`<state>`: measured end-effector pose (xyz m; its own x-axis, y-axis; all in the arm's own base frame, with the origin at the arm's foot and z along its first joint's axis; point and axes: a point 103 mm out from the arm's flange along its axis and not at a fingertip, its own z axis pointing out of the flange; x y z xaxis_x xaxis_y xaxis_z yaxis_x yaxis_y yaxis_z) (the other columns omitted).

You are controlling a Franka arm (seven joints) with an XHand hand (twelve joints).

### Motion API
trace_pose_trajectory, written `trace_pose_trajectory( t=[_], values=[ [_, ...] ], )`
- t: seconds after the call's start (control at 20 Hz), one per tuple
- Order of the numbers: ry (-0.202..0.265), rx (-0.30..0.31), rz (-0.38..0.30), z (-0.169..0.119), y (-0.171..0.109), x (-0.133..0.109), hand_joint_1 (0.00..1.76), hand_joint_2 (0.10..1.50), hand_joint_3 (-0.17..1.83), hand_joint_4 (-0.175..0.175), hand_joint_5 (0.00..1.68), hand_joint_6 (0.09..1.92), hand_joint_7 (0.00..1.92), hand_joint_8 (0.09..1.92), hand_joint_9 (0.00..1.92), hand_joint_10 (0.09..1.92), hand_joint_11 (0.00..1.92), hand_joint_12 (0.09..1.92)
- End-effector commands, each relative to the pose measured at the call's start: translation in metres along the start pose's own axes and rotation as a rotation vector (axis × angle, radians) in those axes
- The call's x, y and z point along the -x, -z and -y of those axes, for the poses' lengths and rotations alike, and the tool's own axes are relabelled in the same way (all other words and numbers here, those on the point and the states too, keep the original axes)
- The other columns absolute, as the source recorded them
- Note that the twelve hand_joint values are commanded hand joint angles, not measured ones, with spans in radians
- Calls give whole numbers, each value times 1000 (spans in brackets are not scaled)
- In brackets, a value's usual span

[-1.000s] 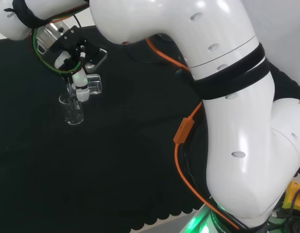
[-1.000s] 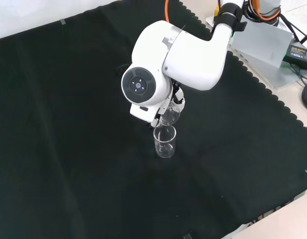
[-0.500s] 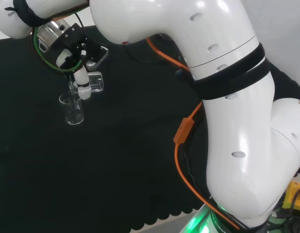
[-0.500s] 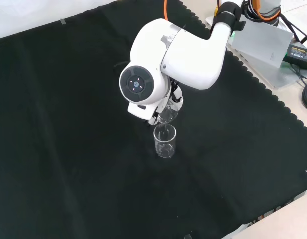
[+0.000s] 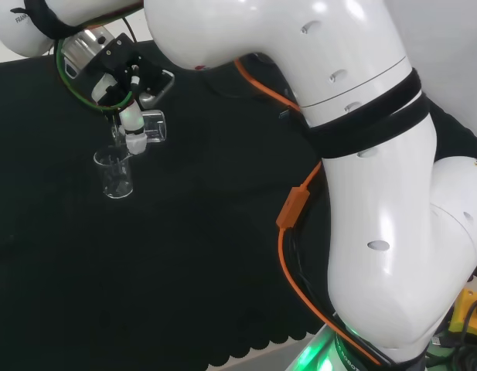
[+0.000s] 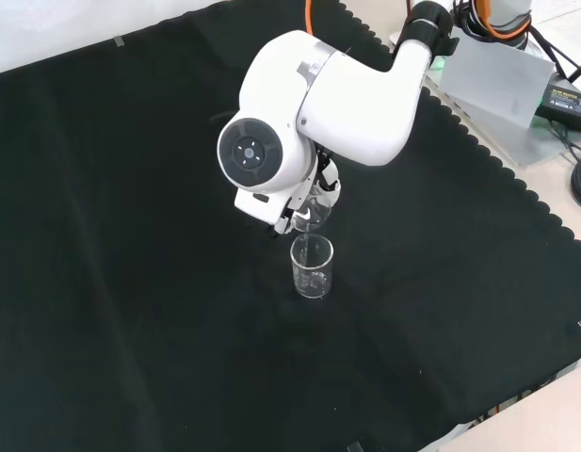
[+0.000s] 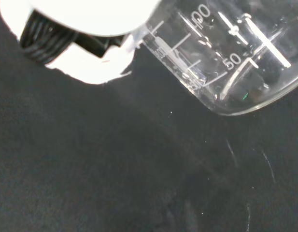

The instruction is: Pour the water from the handheld beaker into the one on the table.

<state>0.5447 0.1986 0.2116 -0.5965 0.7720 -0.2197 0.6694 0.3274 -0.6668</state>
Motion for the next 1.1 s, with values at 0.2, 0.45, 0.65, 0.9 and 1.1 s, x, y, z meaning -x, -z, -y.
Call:
trace_pose_trajectory(
  t=[0.2, 0.45, 0.65, 0.9, 1.1],
  values=[
    [-9, -40, 28, 0, 5, -13, 1311, 639, 701, -175, 1225, 737, 1290, 716, 1646, 515, 1323, 704],
    [-4, -32, 25, 1, 2, -10, 1311, 639, 702, -175, 1224, 740, 1289, 718, 1645, 515, 1322, 705],
    [-1, -23, 16, 1, 2, -8, 1311, 638, 703, -175, 1223, 741, 1289, 720, 1645, 515, 1322, 705],
    [-2, -25, 27, 0, 7, -12, 1311, 638, 705, -175, 1222, 743, 1288, 722, 1645, 515, 1322, 706],
    [-1, -25, 30, -1, 9, -14, 1311, 637, 706, -175, 1222, 745, 1287, 724, 1645, 516, 1322, 706]
  ],
)
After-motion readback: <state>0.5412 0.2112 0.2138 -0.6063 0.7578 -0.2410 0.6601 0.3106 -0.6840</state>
